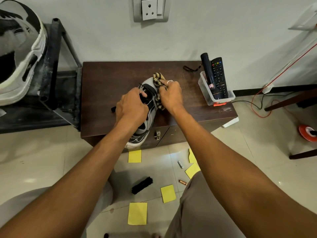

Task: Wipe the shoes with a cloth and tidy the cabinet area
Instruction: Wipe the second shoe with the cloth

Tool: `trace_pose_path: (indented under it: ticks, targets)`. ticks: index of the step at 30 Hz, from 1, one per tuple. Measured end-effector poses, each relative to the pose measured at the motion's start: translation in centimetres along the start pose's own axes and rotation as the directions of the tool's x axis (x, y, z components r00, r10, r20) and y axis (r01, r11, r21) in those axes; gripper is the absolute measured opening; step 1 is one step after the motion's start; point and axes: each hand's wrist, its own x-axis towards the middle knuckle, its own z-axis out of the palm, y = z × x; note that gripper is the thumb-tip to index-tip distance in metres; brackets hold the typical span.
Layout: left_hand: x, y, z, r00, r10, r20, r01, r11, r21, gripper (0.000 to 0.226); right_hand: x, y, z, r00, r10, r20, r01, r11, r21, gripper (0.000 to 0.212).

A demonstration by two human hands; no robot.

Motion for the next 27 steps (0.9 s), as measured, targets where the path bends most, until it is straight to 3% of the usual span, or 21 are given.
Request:
trace_pose_path:
  ticks: [5, 10, 15, 18, 22, 27]
  targets:
    - [-0.3, 0.2, 0.1, 0.999, -0.008, -0.043, 0.008, 1.0, -0.004, 0.033, -5.2, 0.0, -1.5, 0.99, 0.068, 0.125, -0.085, 0.988, 0.132, 0.035]
    - [-0.4, 0.2, 0.1, 0.999, 0.0, -0.04, 0.0, 1.0, -0.01, 0.032, -9.7, 0.7, -1.6, 0.976, 0.013, 0.218, -0.056, 0.98, 0.191, 0.034]
    - [-0.1, 0.0, 0.0, 1.0, -0.011, -0.011, 0.011, 1.0, -0.011, 0.035, -11.1, 0.6, -0.8, 0.995, -0.05, 0.085, 0.038, 0.99, 0.135, 0.033]
    - [0.1, 0.0, -0.2, 1.0, -0.029, 0.008, 0.029, 0.999, -0.019, 0.037, -10.5, 0.3, -0.4, 0.99, -0.127, 0.063, 0.127, 0.992, 0.004, 0.032]
    - [0.1, 0.0, -0.4, 0.999, -0.028, 0.017, 0.028, 0.999, -0.027, 0.036, -8.7, 0.3, -0.5, 0.999, 0.013, 0.053, -0.015, 0.999, 0.043, 0.019]
    - [-0.1, 0.1, -0.4, 0.999, -0.041, -0.012, 0.04, 0.999, -0.034, 0.035, -8.7, -0.7, -0.7, 0.997, 0.034, 0.066, -0.039, 0.996, 0.075, 0.009]
